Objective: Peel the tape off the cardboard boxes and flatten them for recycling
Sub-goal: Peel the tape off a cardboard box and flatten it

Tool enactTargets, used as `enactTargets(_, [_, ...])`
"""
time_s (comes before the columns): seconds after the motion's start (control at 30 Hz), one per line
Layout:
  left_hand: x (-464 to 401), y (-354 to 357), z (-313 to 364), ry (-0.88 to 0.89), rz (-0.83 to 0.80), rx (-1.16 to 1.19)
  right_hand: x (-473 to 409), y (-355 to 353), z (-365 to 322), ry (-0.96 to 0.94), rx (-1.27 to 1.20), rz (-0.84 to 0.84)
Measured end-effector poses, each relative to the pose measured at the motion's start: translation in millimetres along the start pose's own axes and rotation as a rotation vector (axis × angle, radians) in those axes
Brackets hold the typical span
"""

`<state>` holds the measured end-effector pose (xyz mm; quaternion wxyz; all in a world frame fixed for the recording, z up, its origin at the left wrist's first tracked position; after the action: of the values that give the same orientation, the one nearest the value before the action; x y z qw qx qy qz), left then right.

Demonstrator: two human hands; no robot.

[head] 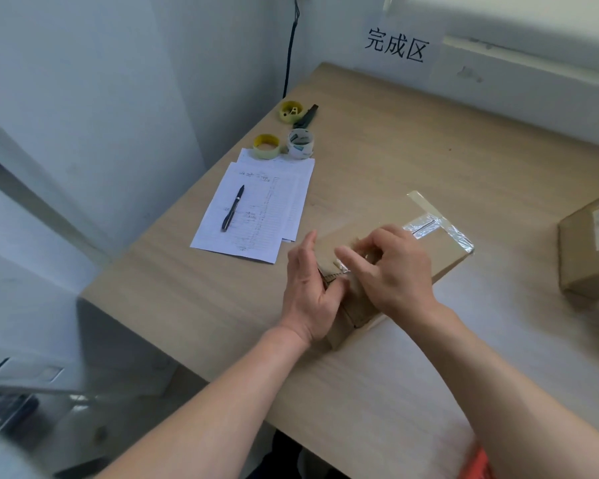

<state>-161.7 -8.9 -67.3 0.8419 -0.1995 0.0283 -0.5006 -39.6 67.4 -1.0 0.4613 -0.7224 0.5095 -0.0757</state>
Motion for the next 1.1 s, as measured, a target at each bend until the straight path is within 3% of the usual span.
enactTargets(0.4, [-1.3, -1.1, -0.5, 0.044, -0.004, -0.011, -7.4, 4.3, -2.8, -0.037, 0.015, -0.094])
enactTargets(0.57, [-1.6, -0.3, -0.6, 0.033, -0.026, 0.002, -11.8, -8.5, 7.4, -0.109, -0.062, -0.03])
enactTargets(0.7, [-3.2, -0.3, -1.4, 0.017, -0.032, 0.004, -7.4, -13.9, 8.0, -0.178, 0.093, 0.054])
enactTargets(0.93, [-0.8, 1.6, -2.6, 0.03, -0.021, -0.001, -3.1, -5.8, 4.0, -0.188, 0.106, -0.037])
enactTargets(1.1, [-2.6, 2.1, -2.5, 0.011, -0.039, -0.001, -6.4, -14.6, 22.9, -0.07, 0.016, 0.006])
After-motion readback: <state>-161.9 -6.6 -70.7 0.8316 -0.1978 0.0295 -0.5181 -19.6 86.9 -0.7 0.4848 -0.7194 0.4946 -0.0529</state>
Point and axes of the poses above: each hand's wrist, its own x-axis away from the middle knuckle, its own y-axis out of the palm, z = x × y, the point moved 8 cm from there along -x, towards the middle knuckle, and after that the axes turned 14 degrees about -y, right-handed, at the moved point
